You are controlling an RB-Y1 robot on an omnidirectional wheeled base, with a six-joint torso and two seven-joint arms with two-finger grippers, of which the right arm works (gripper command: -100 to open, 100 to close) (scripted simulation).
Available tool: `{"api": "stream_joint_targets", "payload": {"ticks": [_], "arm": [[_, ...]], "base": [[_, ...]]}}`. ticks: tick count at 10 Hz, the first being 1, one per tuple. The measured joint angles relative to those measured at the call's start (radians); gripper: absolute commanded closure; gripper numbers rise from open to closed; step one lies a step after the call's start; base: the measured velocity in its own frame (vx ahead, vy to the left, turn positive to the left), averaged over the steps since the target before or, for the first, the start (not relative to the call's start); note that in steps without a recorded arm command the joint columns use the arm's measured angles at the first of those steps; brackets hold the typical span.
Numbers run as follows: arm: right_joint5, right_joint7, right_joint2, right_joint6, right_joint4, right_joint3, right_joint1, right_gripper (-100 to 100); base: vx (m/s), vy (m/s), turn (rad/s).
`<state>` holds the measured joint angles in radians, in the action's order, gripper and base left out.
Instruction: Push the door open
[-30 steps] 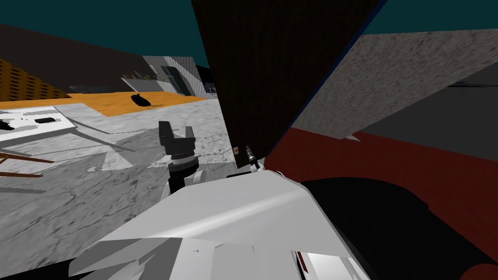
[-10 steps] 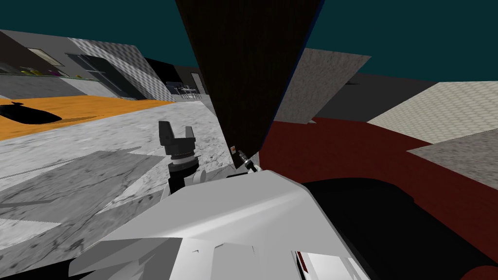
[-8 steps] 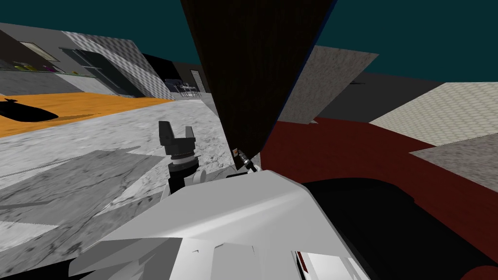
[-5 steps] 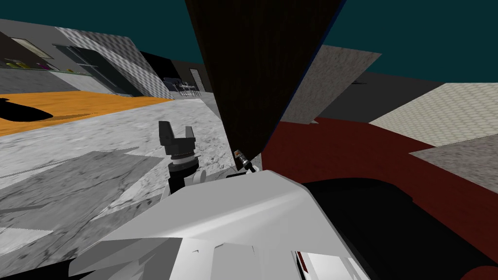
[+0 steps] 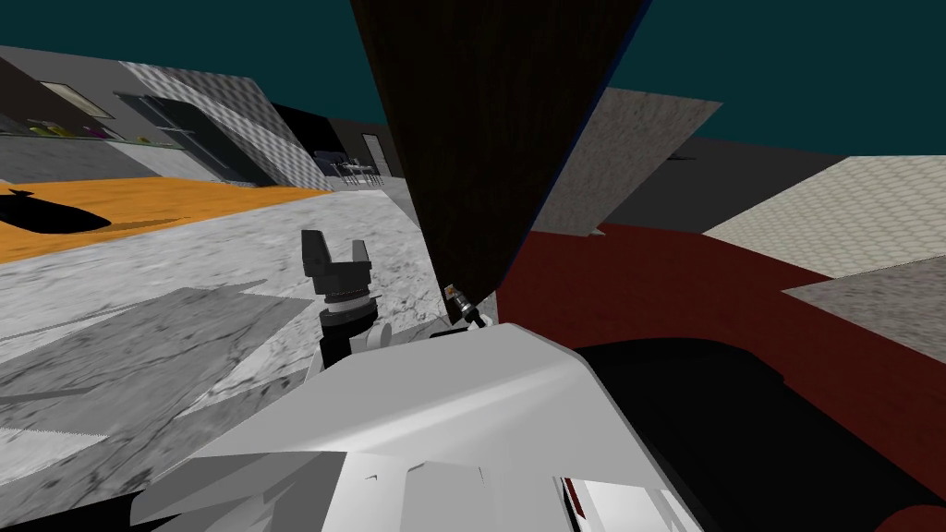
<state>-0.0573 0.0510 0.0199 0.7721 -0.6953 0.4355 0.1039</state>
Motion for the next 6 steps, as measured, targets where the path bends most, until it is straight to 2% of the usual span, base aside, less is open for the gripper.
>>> {"api": "stream_joint_targets", "payload": {"ticks": [2,3,4,5,6], "arm": [[0.003,-0.005,-0.007,0.005,0.012,-0.007,0.001,100],[0.004,-0.006,-0.025,-0.014,-0.022,-0.009,-0.019,100],[0.010,-0.009,-0.031,-0.017,-0.018,-0.020,-0.012,100],[0.017,-0.015,-0.033,-0.006,0.003,-0.036,0.002,100],[0.023,-0.015,-0.046,-0.006,-0.009,-0.048,-0.002,100]], "base": [[0.103,0.120,-0.040],[0.121,0.160,-0.064],[0.129,0.192,-0.072],[0.154,0.202,-0.067],[0.182,0.196,-0.078]]}}
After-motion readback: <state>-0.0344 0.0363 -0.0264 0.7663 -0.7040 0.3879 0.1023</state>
